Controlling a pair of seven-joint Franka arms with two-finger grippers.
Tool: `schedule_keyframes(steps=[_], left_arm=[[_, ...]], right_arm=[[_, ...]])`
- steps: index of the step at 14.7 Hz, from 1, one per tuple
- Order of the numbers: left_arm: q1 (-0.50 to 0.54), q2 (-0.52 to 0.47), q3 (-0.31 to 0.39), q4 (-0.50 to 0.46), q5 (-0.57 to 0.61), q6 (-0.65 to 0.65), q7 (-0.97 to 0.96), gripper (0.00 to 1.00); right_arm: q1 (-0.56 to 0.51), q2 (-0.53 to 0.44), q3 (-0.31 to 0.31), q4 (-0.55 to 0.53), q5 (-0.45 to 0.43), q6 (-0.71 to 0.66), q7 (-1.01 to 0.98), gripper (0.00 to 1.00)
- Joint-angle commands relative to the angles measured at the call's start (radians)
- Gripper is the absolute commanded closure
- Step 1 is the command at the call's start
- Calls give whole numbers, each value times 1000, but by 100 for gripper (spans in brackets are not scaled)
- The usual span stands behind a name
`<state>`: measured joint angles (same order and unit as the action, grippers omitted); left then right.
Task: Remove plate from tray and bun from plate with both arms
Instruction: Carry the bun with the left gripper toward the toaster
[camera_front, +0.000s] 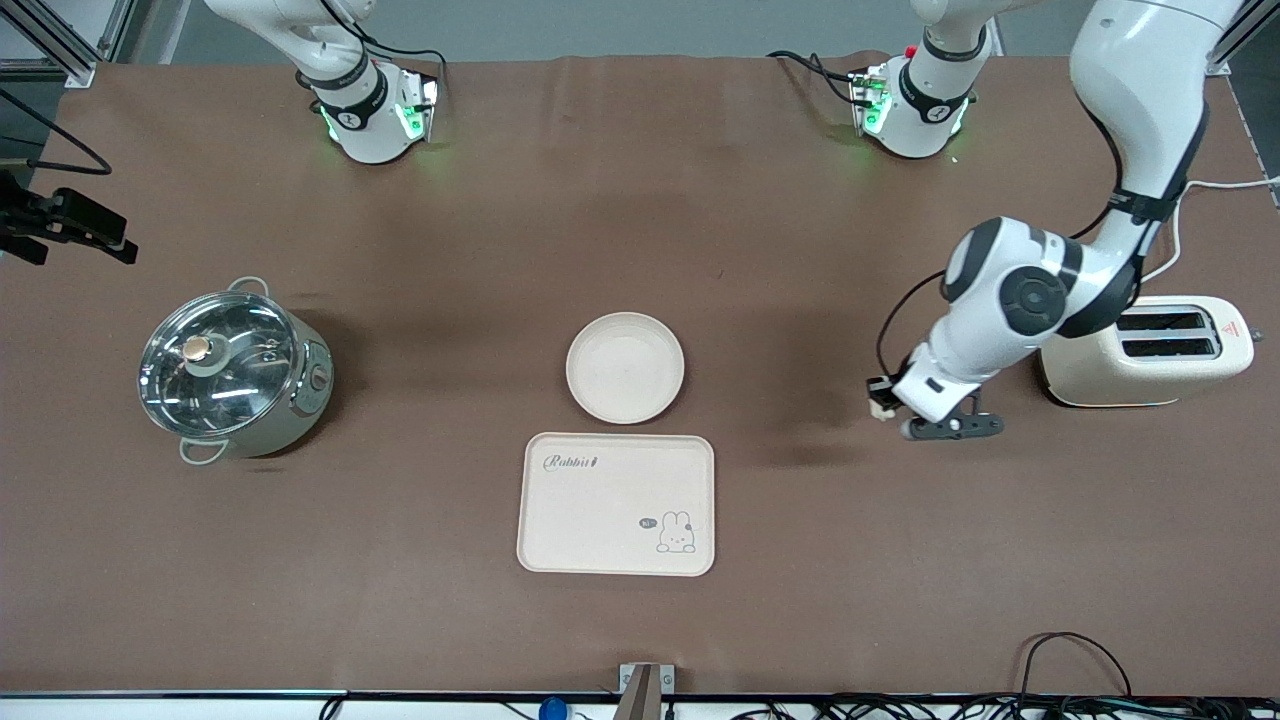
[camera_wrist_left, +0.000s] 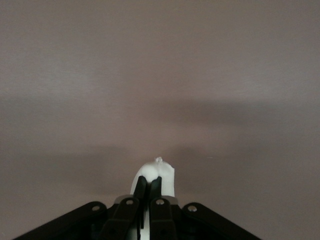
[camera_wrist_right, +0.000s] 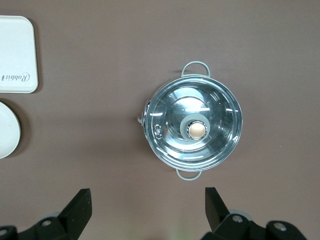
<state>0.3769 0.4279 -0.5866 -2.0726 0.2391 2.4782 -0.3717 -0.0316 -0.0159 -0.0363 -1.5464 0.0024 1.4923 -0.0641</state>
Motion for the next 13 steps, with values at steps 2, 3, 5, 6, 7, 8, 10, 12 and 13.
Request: schedule_keyframes(steps=[2, 3, 5, 6, 7, 8, 10, 12, 13], left_arm=[[60, 67, -18, -41, 25, 102, 37, 72], [60, 71, -18, -41, 25, 111, 39, 64], [62, 84, -16, -38, 69, 125, 37, 20], [63, 89, -16, -35, 95, 128, 37, 0], [63, 92, -16, -32, 104, 128, 27, 0], [59, 89, -16, -34, 105, 127, 19, 0], [60, 86, -18, -28, 105, 122, 30, 0], [59, 86, -18, -14, 111, 114, 31, 0], [56, 83, -18, -11, 115, 113, 30, 0]], right_arm=[[-2, -1, 4, 5, -13, -7, 7, 0], [-2, -1, 4, 5, -12, -6, 7, 0], [-2, -1, 4, 5, -12, -6, 7, 0], [-1, -1, 6, 5, -12, -7, 7, 0], [-1, -1, 6, 5, -12, -7, 7, 0], [-1, -1, 6, 5, -12, -7, 7, 0], [-1, -1, 6, 5, -12, -6, 7, 0], [1, -1, 6, 5, -12, -6, 7, 0], [1, -1, 6, 5, -12, -4, 7, 0]])
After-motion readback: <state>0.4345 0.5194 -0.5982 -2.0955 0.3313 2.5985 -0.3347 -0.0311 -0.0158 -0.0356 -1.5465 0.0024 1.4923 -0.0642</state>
